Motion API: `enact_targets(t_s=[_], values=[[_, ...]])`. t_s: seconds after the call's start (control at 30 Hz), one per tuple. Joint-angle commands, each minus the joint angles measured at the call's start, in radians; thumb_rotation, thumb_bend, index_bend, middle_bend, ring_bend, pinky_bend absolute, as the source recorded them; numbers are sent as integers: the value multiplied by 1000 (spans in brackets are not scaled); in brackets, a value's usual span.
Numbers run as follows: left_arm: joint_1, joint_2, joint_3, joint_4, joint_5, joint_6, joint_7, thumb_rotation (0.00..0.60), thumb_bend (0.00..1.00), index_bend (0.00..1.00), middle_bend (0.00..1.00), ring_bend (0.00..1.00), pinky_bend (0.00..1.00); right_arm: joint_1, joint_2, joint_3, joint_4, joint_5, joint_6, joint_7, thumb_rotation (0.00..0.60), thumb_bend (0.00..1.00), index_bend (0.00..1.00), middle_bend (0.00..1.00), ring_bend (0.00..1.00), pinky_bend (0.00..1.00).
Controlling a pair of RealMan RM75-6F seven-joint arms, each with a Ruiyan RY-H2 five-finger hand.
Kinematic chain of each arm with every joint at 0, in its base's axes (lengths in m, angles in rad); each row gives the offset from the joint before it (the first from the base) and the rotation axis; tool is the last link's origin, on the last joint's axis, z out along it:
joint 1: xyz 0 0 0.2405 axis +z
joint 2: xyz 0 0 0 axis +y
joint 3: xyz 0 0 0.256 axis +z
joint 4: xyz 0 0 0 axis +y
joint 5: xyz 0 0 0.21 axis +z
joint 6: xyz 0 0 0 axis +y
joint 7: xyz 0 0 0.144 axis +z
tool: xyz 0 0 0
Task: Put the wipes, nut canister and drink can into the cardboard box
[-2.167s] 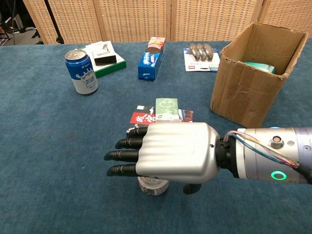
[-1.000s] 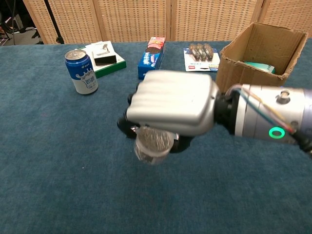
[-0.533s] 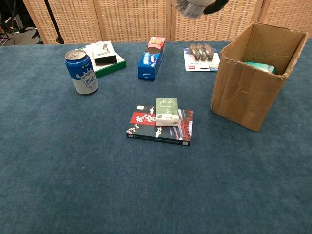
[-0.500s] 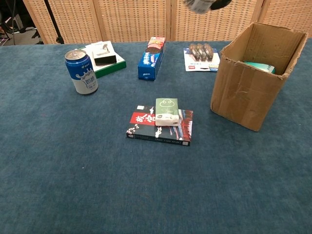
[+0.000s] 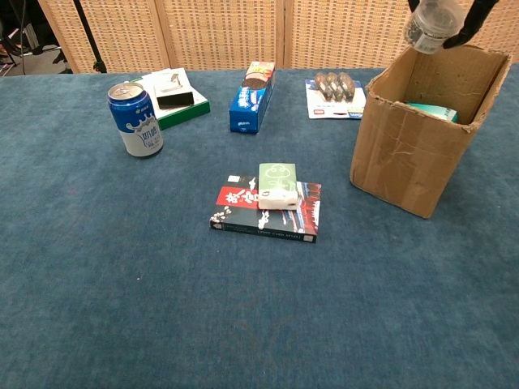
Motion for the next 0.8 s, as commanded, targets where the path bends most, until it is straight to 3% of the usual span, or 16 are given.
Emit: enact_targets(t_s=[0.03, 0.1, 0.17, 0.2, 0.3, 0.5, 0.67, 0.8], values=[[1, 1, 1, -1, 0, -1, -1, 600, 0, 105, 0, 0, 61, 2, -15, -18, 35, 38, -18, -2, 600, 406, 522, 421, 384, 391], [2, 2, 0, -2, 0, 0, -1, 600, 0, 105, 0, 0, 61, 2, -2, -24, 23, 82, -44, -23, 600, 144, 276, 175, 204, 372], [3, 2, 0, -2, -1, 0, -1, 600, 0, 105, 0, 0, 61, 2, 8, -23, 4, 110, -49, -42, 600, 13, 91, 26, 49, 309], [2, 2, -1, -2, -1, -1, 0, 600, 0, 105, 0, 0, 61, 1, 15, -22, -9, 125, -46, -53, 600, 0, 31, 1, 9, 263], [1, 2, 0, -3, 1, -4, 2, 600, 0, 105, 0, 0, 61, 0, 27, -21, -38, 147, -24, -87, 600, 0, 0, 0, 0, 208], [-4, -2, -1, -2, 1, -13, 9, 600, 0, 105, 0, 0, 61, -22, 86, -14, -138, 146, 46, -86, 600, 0, 0, 0, 0, 204], [-8, -13, -7, 12, 4, -10, 14, 600, 0, 105, 0, 0, 61, -82, 166, -13, -239, 64, 160, -9, 600, 0, 0, 0, 0, 204], [-35, -38, -28, 53, 11, -14, 30, 600, 0, 105, 0, 0, 61, -181, 234, -47, -302, -59, 302, 112, 600, 0, 0, 0, 0, 204]])
